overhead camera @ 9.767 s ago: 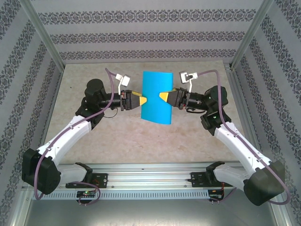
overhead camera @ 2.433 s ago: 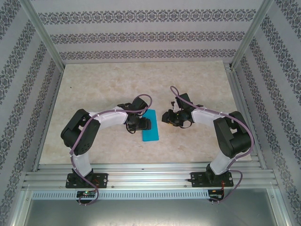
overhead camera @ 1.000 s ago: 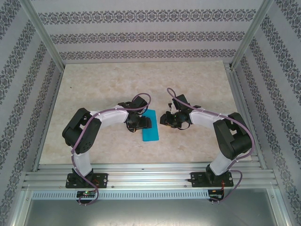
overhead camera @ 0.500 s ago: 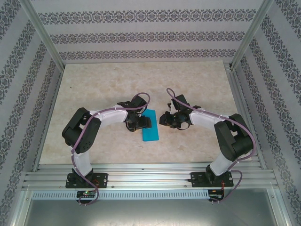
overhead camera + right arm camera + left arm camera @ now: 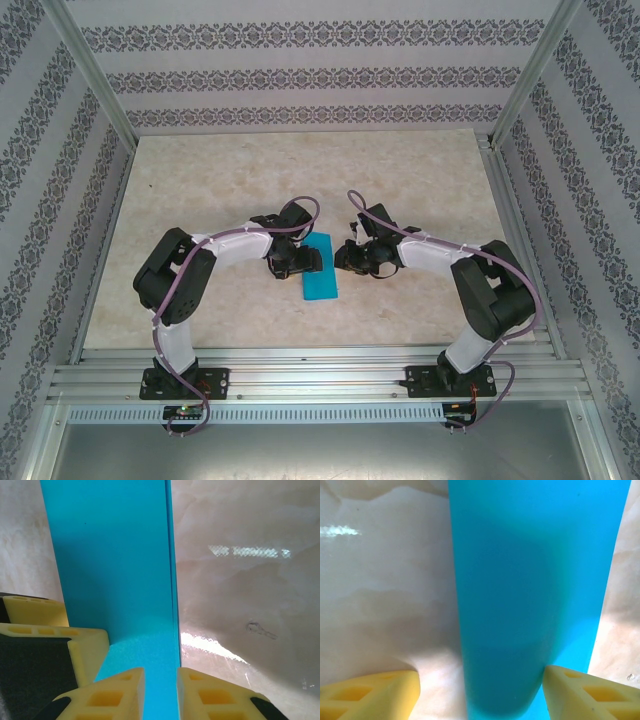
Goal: Fold a paper plane with a square sheet of paper (fold left side to right side)
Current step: First fold in half a square sheet of paper at the center of the table.
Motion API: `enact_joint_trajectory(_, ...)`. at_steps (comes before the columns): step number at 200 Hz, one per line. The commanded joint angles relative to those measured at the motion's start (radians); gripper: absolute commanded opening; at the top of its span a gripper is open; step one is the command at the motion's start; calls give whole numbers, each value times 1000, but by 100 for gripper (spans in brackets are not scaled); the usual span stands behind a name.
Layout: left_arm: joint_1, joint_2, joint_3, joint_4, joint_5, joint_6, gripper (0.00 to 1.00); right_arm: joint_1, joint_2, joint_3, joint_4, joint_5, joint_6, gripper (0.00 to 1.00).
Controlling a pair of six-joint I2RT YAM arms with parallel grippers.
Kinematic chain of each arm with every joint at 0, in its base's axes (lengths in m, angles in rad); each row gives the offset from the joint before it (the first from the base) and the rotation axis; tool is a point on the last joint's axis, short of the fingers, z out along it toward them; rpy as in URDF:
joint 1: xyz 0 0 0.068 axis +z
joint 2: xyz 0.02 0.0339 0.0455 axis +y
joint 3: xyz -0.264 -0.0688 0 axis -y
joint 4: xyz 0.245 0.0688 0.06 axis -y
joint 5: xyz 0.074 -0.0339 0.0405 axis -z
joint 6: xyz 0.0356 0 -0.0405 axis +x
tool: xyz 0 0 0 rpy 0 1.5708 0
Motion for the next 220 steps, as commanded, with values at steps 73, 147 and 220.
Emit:
enact_joint_trajectory(73,-14,164,-32,175,71,-12,71,24,25,7,20,-8,15,22)
enact_joint_trajectory(147,-7,161,-49,211,107,-34,72,17,-3,-2,7,6,18,22)
enact_joint_trajectory(220,-8,171,-48,220,121,-38,72,-3,-49,-34,17,0,24,21)
